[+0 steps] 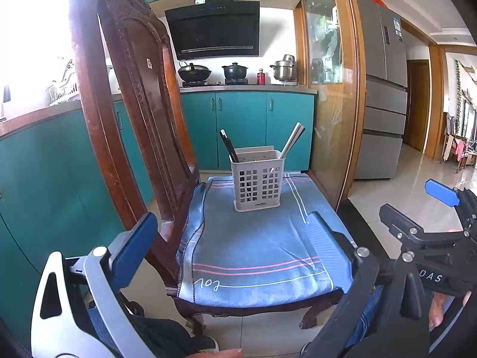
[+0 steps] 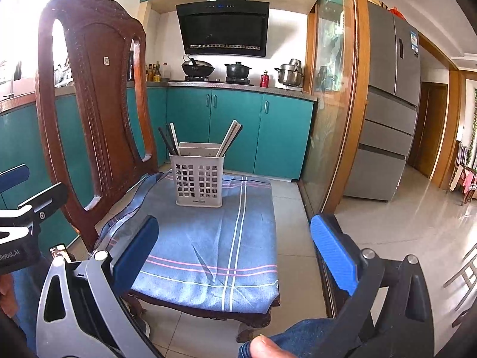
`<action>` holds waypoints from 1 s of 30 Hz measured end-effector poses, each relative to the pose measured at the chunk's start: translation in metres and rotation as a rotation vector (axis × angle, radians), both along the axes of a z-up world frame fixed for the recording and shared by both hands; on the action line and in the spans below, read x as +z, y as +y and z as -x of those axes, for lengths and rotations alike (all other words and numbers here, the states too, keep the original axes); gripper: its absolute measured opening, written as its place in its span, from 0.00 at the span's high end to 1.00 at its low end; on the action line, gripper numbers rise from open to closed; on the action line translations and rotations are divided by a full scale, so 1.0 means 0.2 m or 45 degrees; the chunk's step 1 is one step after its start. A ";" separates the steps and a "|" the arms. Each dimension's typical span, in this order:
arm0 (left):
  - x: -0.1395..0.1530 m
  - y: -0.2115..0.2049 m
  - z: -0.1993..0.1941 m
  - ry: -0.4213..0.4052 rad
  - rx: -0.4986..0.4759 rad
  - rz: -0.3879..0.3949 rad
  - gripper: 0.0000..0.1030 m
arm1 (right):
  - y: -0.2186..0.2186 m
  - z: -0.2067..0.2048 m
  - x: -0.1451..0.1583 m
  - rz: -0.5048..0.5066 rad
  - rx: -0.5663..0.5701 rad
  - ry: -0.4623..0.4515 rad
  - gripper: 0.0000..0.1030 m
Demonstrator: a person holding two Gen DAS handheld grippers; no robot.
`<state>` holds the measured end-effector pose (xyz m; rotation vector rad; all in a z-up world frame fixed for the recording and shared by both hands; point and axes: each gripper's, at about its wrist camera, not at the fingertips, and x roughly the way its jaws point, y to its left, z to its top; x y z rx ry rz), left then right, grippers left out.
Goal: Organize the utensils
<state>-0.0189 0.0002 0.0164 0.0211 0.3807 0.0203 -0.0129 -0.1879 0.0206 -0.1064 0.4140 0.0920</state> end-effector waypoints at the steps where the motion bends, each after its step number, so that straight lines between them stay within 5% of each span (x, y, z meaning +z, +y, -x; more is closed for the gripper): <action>1: 0.00 0.00 0.00 0.000 -0.002 -0.001 0.04 | 0.00 0.00 0.00 0.002 0.001 0.000 0.03; 30: 0.00 -0.06 0.00 0.018 -0.029 -0.045 0.04 | -0.02 0.00 0.01 -0.036 -0.002 -0.001 0.03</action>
